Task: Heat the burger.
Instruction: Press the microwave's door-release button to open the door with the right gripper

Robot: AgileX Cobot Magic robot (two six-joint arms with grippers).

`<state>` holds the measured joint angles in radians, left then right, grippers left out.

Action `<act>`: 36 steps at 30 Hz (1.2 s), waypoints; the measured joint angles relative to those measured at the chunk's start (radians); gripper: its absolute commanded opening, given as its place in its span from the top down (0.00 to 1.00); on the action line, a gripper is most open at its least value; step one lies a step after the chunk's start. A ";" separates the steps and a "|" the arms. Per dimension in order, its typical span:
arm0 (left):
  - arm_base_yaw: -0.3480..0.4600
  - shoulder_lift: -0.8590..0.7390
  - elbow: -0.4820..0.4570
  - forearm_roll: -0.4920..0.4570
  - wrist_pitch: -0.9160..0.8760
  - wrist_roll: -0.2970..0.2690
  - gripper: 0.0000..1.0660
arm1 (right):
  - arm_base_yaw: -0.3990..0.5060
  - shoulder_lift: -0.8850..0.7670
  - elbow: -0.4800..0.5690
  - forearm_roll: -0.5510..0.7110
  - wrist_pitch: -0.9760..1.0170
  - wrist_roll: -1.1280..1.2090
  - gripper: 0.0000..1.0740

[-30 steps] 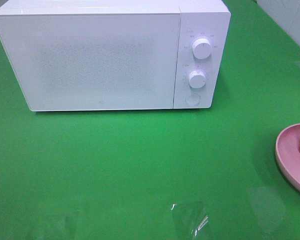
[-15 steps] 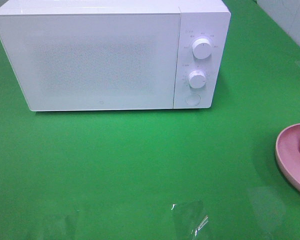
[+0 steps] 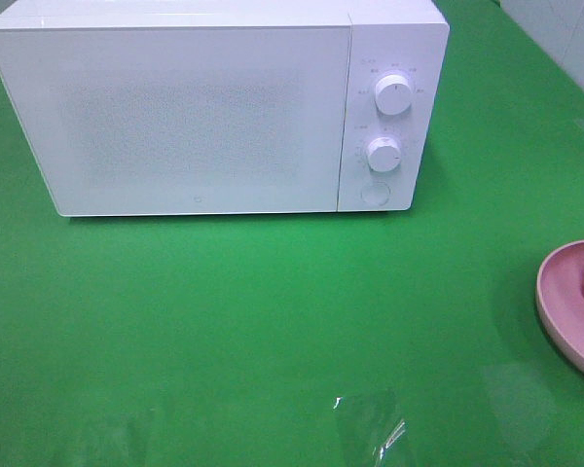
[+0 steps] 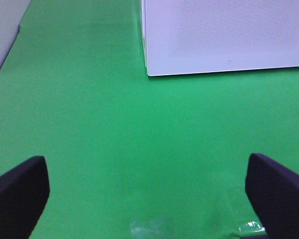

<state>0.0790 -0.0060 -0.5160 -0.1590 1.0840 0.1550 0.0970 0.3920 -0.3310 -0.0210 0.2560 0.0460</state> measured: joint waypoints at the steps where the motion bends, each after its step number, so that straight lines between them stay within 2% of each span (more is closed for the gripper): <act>1: 0.000 0.000 0.000 0.000 0.000 0.000 0.06 | 0.000 0.028 0.013 0.000 -0.047 0.000 0.32; 13: 0.000 0.000 0.000 0.000 0.000 0.000 0.06 | 0.000 0.235 0.026 -0.001 -0.262 0.000 0.32; 23: 0.000 0.000 0.000 0.000 0.000 0.000 0.06 | 0.000 0.496 0.026 -0.001 -0.562 0.000 0.32; 31: 0.000 0.000 0.000 0.000 0.000 0.000 0.06 | 0.000 0.642 0.026 0.002 -0.718 -0.016 0.32; 36: 0.000 0.000 0.000 0.000 0.000 0.000 0.06 | 0.006 0.715 0.026 0.045 -0.797 -0.034 0.32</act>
<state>0.0790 -0.0060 -0.5160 -0.1590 1.0840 0.1550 0.1030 1.1070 -0.3050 0.0240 -0.5410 0.0120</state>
